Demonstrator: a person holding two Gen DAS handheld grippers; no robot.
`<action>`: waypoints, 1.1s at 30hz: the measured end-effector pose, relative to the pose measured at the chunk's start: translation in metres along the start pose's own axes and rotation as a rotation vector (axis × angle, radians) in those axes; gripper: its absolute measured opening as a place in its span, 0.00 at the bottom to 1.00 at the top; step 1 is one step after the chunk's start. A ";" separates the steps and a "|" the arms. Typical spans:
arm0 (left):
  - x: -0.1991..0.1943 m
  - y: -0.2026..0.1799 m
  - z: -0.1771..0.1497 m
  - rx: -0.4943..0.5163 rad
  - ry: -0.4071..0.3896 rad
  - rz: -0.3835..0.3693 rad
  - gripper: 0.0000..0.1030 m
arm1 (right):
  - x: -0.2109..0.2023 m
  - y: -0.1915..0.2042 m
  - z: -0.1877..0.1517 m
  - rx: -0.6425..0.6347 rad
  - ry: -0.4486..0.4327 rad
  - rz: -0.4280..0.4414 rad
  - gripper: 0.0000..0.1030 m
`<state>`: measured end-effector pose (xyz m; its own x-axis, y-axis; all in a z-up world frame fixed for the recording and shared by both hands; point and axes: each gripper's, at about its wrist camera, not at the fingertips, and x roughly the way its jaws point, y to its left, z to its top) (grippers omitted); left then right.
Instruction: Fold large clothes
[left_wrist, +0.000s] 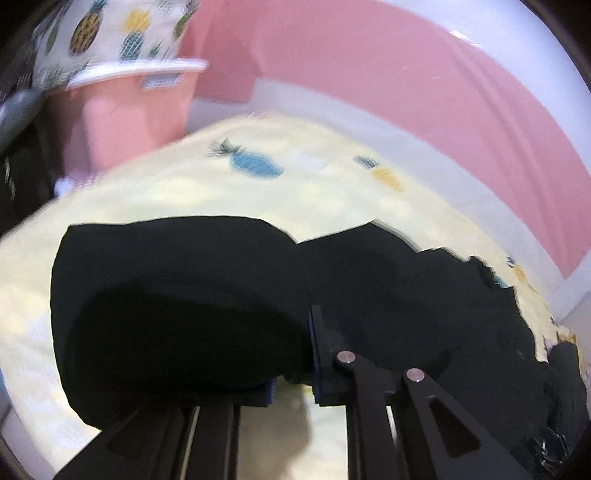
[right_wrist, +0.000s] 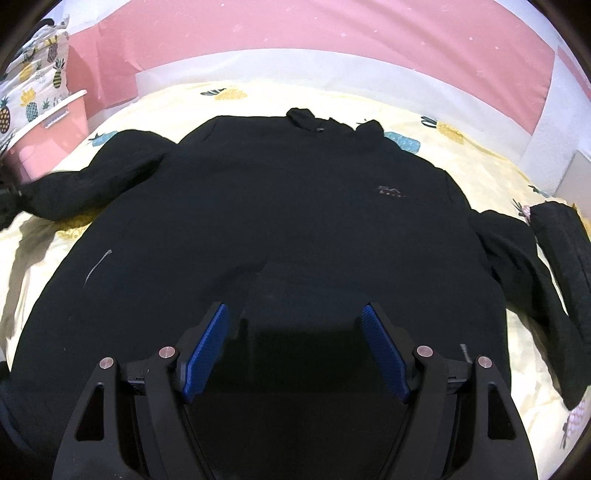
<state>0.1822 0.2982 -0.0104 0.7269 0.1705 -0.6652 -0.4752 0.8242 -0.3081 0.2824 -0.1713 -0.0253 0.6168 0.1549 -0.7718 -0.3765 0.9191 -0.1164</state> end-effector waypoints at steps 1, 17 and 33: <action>-0.009 -0.009 0.005 0.023 -0.017 -0.009 0.14 | -0.002 -0.003 0.000 0.003 -0.001 0.002 0.72; -0.047 -0.225 0.002 0.333 -0.047 -0.280 0.13 | -0.031 -0.066 -0.005 0.093 -0.061 -0.043 0.72; 0.048 -0.358 -0.114 0.526 0.264 -0.468 0.34 | -0.022 -0.132 -0.026 0.235 -0.040 -0.063 0.72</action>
<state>0.3311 -0.0505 -0.0093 0.6204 -0.3417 -0.7059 0.2016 0.9393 -0.2775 0.3004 -0.3058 -0.0089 0.6630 0.1044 -0.7413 -0.1680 0.9857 -0.0115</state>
